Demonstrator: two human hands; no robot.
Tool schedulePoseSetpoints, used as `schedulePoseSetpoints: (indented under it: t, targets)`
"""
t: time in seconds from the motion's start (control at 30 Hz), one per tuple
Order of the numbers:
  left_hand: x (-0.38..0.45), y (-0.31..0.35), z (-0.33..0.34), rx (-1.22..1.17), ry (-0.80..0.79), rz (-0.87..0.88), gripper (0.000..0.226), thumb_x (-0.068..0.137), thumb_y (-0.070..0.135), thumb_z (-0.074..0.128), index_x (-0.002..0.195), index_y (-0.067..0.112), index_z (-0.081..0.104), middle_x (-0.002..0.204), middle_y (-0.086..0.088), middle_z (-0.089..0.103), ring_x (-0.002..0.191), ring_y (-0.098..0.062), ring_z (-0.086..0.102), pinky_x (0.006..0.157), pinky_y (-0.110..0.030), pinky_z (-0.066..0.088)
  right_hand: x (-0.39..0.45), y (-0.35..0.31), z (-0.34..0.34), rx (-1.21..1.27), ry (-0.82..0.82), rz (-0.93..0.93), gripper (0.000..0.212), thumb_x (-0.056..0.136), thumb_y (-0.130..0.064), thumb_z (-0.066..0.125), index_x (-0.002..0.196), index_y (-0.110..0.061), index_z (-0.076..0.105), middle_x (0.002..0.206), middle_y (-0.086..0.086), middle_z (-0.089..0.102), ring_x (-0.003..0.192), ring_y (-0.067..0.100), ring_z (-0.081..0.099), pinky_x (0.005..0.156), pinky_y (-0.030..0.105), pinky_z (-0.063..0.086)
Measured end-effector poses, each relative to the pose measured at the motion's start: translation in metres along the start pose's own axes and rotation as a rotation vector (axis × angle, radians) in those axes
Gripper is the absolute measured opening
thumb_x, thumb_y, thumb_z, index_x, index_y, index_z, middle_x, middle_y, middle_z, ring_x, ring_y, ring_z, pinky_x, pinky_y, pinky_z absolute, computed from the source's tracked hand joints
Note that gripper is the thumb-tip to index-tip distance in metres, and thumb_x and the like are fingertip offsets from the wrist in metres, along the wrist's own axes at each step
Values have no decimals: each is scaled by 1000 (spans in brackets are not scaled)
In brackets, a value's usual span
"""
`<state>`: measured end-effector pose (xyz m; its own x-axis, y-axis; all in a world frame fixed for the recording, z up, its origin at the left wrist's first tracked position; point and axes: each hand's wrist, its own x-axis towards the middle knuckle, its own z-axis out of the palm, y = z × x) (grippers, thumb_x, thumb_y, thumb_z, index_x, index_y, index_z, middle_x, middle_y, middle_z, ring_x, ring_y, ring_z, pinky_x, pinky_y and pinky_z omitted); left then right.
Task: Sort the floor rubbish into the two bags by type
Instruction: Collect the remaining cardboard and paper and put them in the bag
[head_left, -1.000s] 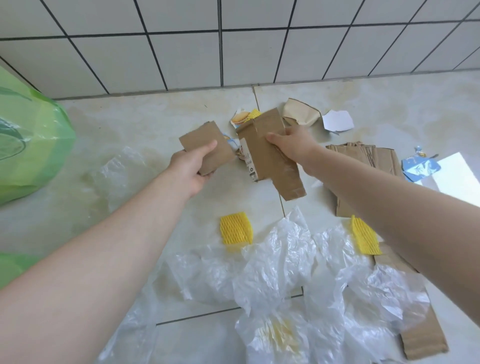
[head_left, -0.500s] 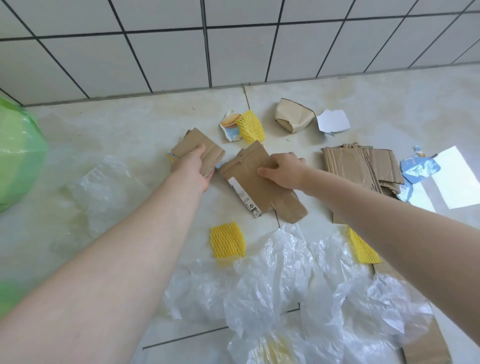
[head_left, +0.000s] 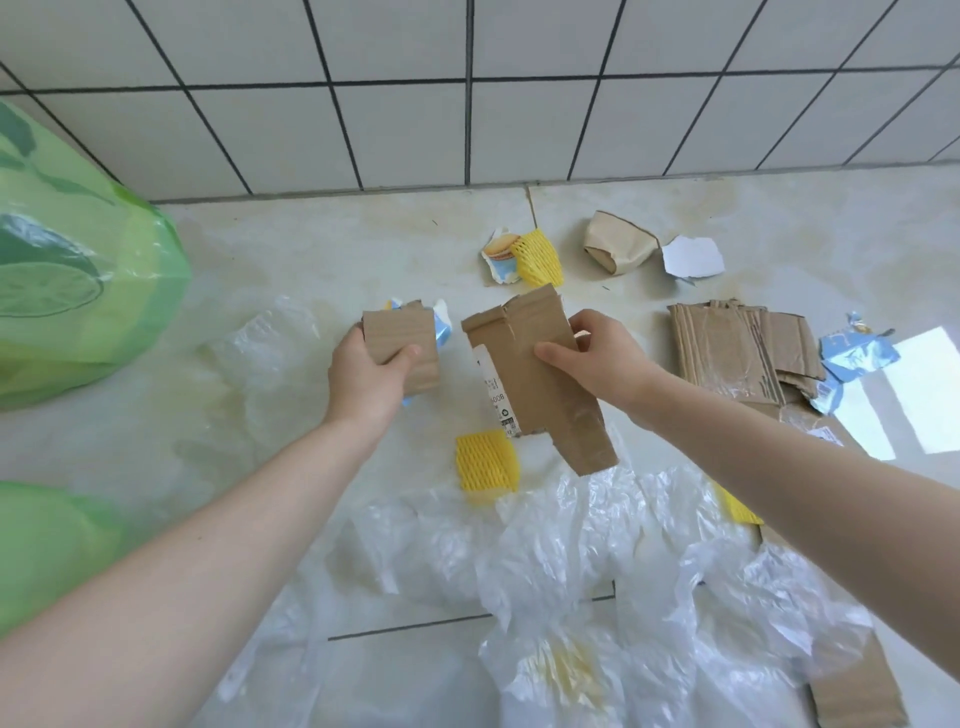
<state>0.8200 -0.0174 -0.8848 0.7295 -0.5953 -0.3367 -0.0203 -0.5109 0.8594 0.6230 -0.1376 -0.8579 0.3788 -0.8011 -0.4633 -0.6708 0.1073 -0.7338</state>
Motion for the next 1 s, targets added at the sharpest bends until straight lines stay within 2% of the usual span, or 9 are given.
schedulePoseSetpoints:
  t: [0.17,0.43,0.57,0.63,0.7,0.77,0.83,0.9,1.0]
  targets:
    - [-32,1,-44,4,28,71,34,85,17,68,117,17,57,110,0,65,102,-19,61,78,-28,51,-31,-27,19,71,-21,-60,41,86,-34,66,116,-15,46,103,9,68,88,20,67,70,30,55]
    - [-95,7,-135,94,185,176,41,84,19,69,116,19,44,105,4,54,98,-20,54,77,-33,46,-92,-81,68,175,-222,-182,43,90,-26,62,124,-24,37,102,3,67,87,14,68,68,30,57]
    - [-132,10,-182,68,293,238,53,83,17,70,125,30,41,115,8,51,102,-16,51,89,-38,49,-123,-111,95,257,-323,-202,38,89,-25,62,121,-19,40,106,3,67,90,17,70,74,44,60]
    - [-148,16,-202,91,331,289,57,82,16,70,127,33,39,119,10,51,104,-14,50,89,-33,46,-138,-128,106,300,-360,-219,38,89,-23,61,122,-19,43,109,1,66,92,16,70,72,43,61]
    - [-161,24,-223,138,378,340,61,81,15,70,129,35,38,110,19,52,99,-9,49,85,-28,42,-151,-147,116,342,-410,-242,34,89,-21,61,120,-17,47,108,1,67,91,16,70,69,43,61]
    - [-171,32,-247,179,445,376,64,80,14,71,130,37,37,102,24,51,98,-11,50,87,-31,44,-164,-167,126,363,-483,-299,21,90,-16,59,111,-19,57,99,0,70,84,16,70,60,37,58]
    - [-175,37,-271,196,502,401,67,79,13,72,131,37,35,109,18,54,103,-15,54,92,-36,46,-174,-187,136,393,-537,-338,16,90,-11,56,103,-19,63,94,1,69,79,16,67,54,32,52]
    - [-176,35,-293,193,555,433,70,78,11,72,133,34,35,112,21,51,101,-5,52,93,-27,45,-180,-203,147,433,-576,-347,17,89,-7,55,100,-17,65,93,3,68,79,18,66,52,31,50]
    - [-173,23,-324,184,657,403,75,76,15,73,137,32,33,119,20,48,103,0,49,94,-23,42,-184,-222,168,503,-615,-322,17,89,-6,55,100,-14,64,93,4,67,82,20,65,55,38,55]
